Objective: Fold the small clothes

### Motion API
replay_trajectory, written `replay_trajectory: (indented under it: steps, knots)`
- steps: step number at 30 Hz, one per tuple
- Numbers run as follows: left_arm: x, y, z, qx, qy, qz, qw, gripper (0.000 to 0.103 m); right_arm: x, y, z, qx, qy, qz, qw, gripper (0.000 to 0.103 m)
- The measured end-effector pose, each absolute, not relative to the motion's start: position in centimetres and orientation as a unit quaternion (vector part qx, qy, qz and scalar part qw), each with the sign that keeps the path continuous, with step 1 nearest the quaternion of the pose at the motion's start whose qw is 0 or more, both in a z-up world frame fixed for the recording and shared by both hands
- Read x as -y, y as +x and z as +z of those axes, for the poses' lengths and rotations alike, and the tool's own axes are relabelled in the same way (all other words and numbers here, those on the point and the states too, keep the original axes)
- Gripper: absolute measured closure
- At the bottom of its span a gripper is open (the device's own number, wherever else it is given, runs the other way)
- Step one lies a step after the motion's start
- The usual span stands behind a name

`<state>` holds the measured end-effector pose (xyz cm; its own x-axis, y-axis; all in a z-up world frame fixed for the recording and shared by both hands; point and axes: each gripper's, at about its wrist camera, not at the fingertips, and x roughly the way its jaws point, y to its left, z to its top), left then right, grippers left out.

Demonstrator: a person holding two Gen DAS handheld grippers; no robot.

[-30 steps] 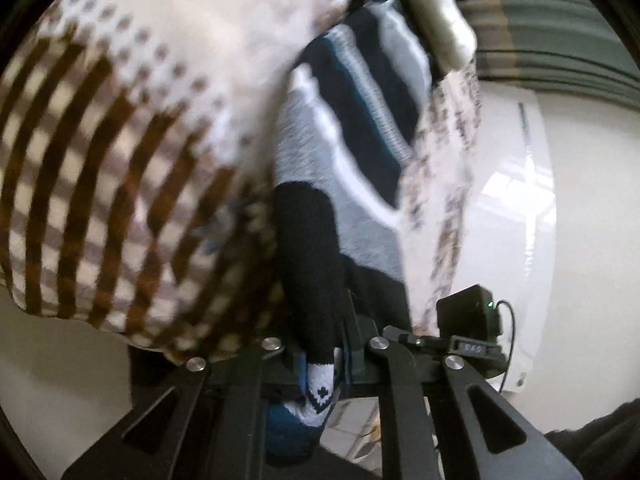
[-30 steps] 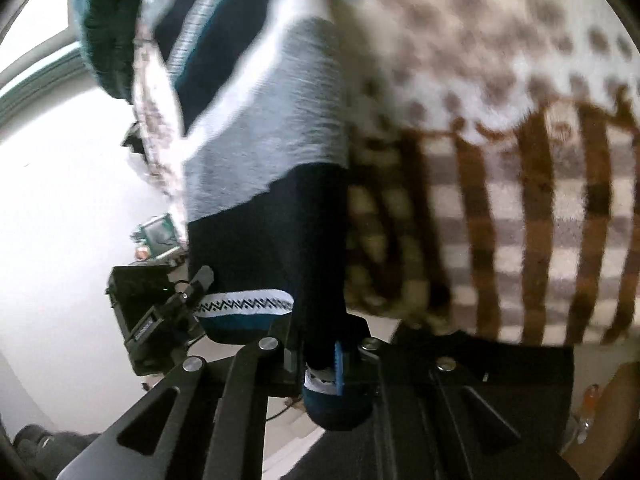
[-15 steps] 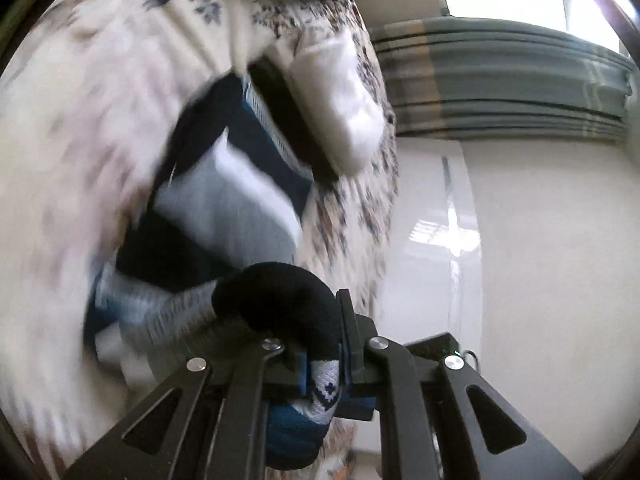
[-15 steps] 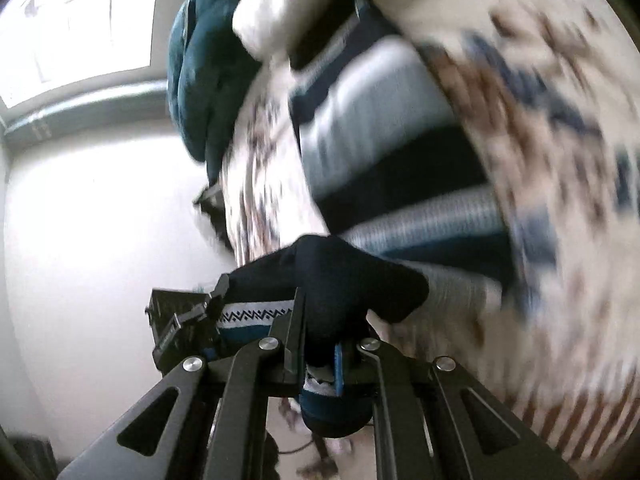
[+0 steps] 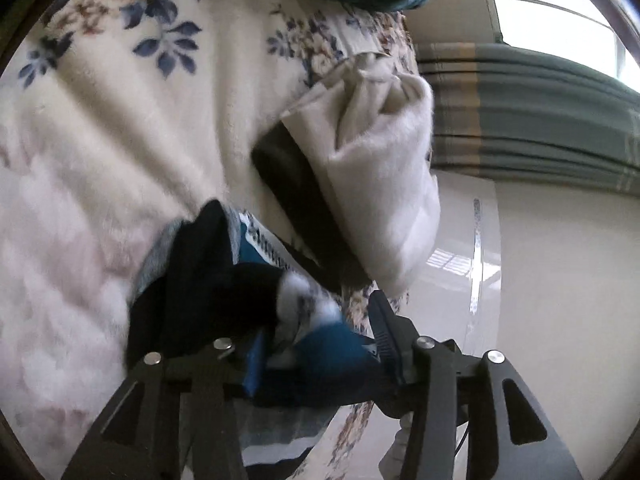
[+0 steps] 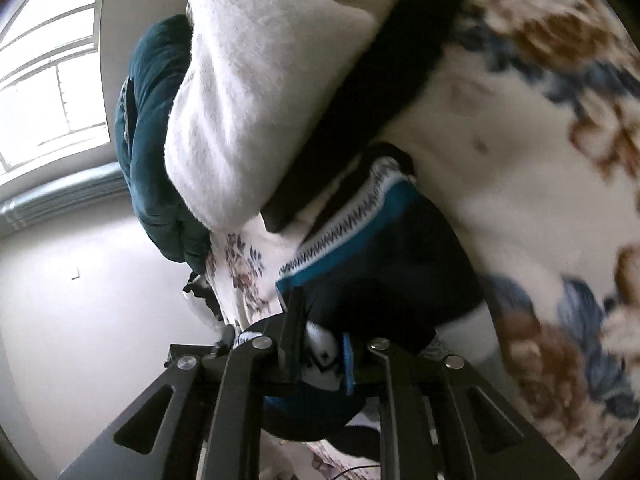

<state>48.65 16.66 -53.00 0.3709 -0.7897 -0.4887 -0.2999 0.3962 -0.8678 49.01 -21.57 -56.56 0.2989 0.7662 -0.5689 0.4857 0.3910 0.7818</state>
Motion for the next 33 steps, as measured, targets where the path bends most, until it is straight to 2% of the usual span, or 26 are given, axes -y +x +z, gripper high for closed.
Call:
replay_trajectory:
  steps: [1, 2, 3, 8, 11, 16, 17, 18, 20, 22, 24, 26, 33]
  knots:
    - [-16.8, 48.8, -53.1, -0.529, -0.517, -0.187, 0.646, 0.049, 21.8, 49.1, -56.6, -0.574, 0.545, 0.120, 0.599, 0.061]
    - [-17.1, 49.0, -53.3, -0.526, -0.517, -0.182, 0.651, 0.048, 21.9, 49.4, -56.6, -0.567, 0.550, 0.122, 0.600, 0.044]
    - [-17.6, 49.2, -53.5, -0.522, -0.516, -0.176, 0.656, 0.047, 22.1, 49.4, -56.6, -0.563, 0.551, 0.122, 0.604, 0.034]
    - [-19.5, 50.0, -53.5, -0.510, -0.522, -0.161, 0.665, 0.046, 23.8, 49.3, -56.1, -0.569, 0.511, 0.107, 0.635, 0.033]
    - [-19.3, 49.6, -51.9, -0.521, -0.452, -0.171, 0.704, 0.046, 24.0, 49.0, -55.6, -0.595, 0.429, 0.088, 0.674, 0.033]
    - [-19.7, 43.8, -49.9, -0.529, -0.375, -0.156, 0.745, 0.045, 23.7, 45.9, -54.8, -0.643, 0.311, 0.092, 0.694, 0.033]
    - [-19.9, 41.7, -49.8, -0.529, -0.375, -0.153, 0.746, 0.044, 23.6, 44.9, -54.8, -0.656, 0.290, 0.097, 0.690, 0.031]
    - [-20.1, 39.7, -49.8, -0.530, -0.372, -0.141, 0.749, 0.039, 23.4, 43.9, -54.8, -0.668, 0.275, 0.105, 0.684, 0.025]
    - [-20.1, 36.6, -50.1, -0.530, -0.379, -0.126, 0.748, 0.035, 23.1, 42.6, -55.0, -0.687, 0.259, 0.117, 0.669, 0.015]
    - [-19.7, 33.7, -50.6, -0.531, -0.395, -0.106, 0.742, 0.021, 23.2, 41.6, -55.5, -0.700, 0.252, 0.127, 0.656, 0.008]
    - [-19.3, 30.9, -51.5, -0.523, -0.435, -0.093, 0.727, 0.021, 23.4, 41.4, -56.0, -0.707, 0.248, 0.128, 0.649, 0.002]
    - [-18.2, 28.6, -52.9, -0.517, -0.473, -0.078, 0.709, 0.015, 23.8, 42.2, -56.8, -0.707, 0.264, 0.137, 0.642, 0.000]
    - [-13.1, 27.8, -56.5, -0.517, -0.508, -0.060, 0.686, 0.015, 21.7, 49.3, -61.7, -0.704, 0.293, 0.220, 0.609, 0.000]
